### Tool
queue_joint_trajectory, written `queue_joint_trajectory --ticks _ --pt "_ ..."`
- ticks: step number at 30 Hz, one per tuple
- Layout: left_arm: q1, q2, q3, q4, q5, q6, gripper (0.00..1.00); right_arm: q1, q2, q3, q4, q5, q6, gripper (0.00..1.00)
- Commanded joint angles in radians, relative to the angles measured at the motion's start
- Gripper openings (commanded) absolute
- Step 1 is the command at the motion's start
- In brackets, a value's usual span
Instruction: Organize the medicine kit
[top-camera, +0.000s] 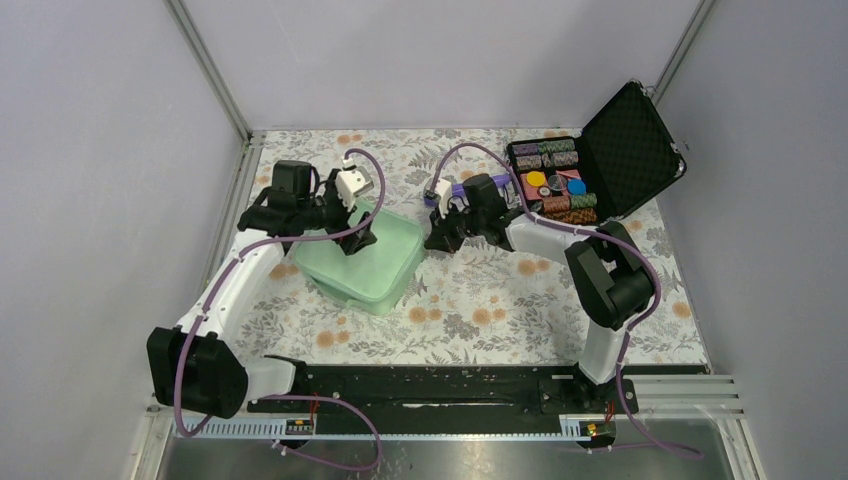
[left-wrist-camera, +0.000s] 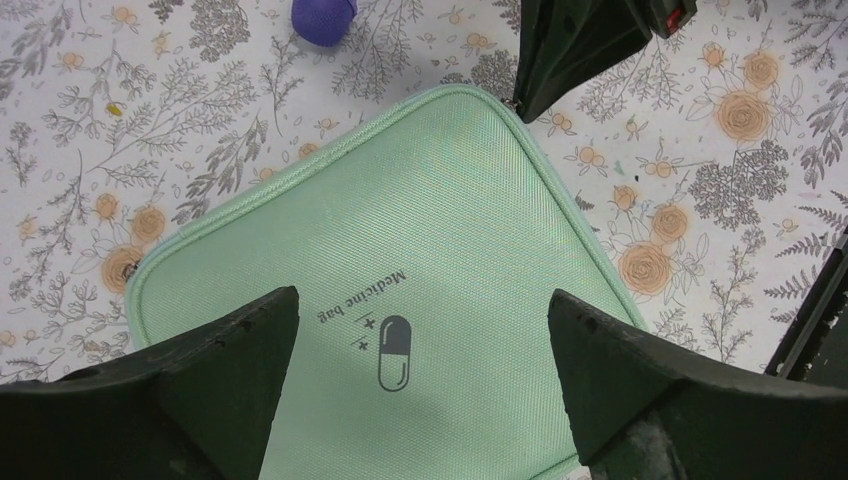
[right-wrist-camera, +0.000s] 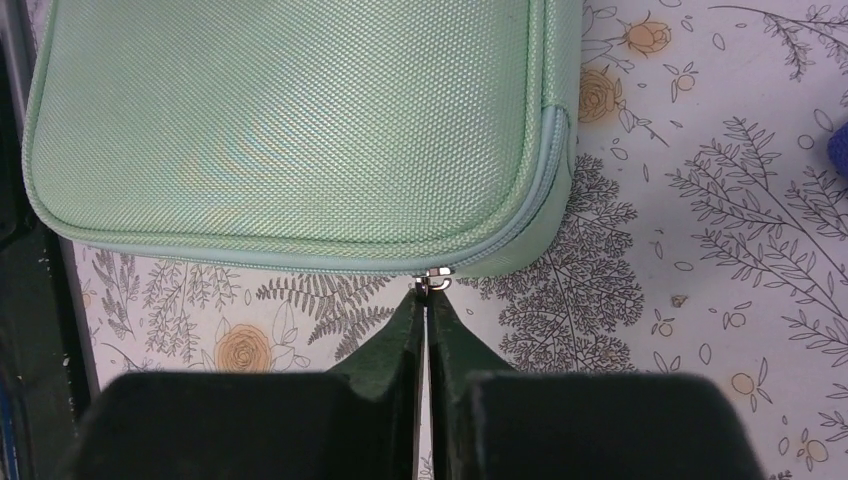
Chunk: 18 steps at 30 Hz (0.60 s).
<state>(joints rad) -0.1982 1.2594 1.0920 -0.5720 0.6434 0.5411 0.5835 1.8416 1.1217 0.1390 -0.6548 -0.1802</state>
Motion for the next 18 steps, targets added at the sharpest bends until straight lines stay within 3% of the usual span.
queue_joint_trajectory --ticks 1,3,13,18 --pt "-0.003 -0.056 -0.038 0.057 0.022 0.011 0.93 0.024 -0.023 0.029 -0.044 -0.042 -0.069 0.02" --pt "-0.003 -0.072 -0.051 0.003 0.044 0.090 0.93 0.024 -0.044 0.009 -0.077 -0.025 -0.093 0.00" --pt "-0.016 -0.145 -0.117 -0.396 0.105 0.810 0.96 0.024 -0.103 -0.028 -0.133 -0.022 -0.095 0.00" --pt "-0.051 -0.087 -0.141 -0.428 0.112 0.987 0.96 0.024 -0.100 0.001 -0.205 -0.019 -0.105 0.00"
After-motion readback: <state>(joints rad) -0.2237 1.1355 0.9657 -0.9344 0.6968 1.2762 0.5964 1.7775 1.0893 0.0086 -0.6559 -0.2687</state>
